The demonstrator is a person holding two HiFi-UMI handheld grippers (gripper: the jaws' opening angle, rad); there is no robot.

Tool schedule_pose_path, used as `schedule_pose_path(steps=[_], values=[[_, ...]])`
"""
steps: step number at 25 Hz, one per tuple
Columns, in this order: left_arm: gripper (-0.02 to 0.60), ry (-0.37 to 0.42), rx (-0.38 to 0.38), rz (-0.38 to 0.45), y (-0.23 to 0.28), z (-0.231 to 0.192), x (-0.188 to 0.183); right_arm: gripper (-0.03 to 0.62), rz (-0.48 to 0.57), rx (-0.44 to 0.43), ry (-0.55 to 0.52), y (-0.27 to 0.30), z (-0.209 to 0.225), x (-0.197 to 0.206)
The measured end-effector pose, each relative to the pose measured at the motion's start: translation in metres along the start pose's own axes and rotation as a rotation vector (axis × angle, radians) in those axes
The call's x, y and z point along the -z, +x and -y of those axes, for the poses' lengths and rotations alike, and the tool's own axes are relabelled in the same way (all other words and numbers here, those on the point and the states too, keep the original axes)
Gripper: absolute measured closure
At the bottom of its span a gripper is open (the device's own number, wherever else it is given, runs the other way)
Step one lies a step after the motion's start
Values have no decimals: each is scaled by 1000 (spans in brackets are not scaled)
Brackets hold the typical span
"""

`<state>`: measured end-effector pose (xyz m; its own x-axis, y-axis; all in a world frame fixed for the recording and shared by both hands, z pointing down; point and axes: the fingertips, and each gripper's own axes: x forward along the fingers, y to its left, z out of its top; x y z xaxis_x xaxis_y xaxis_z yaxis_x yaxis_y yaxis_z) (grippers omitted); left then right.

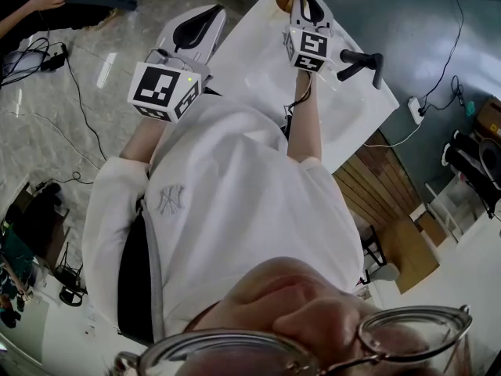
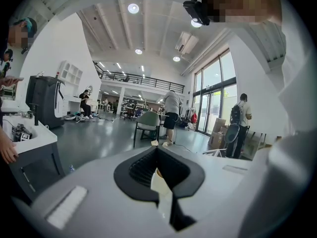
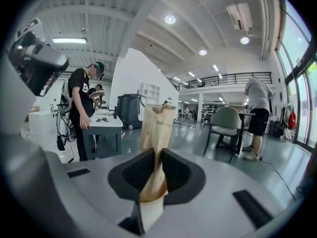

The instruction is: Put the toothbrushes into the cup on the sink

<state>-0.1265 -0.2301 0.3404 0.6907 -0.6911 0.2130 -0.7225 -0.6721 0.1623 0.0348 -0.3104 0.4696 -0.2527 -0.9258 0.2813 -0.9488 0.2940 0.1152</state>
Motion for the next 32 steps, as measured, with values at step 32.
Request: schedule_pose_path(steps=[32], values=[[572,6,15,16,-4,8,-5,450,1,-18,96,-10,4,-9]])
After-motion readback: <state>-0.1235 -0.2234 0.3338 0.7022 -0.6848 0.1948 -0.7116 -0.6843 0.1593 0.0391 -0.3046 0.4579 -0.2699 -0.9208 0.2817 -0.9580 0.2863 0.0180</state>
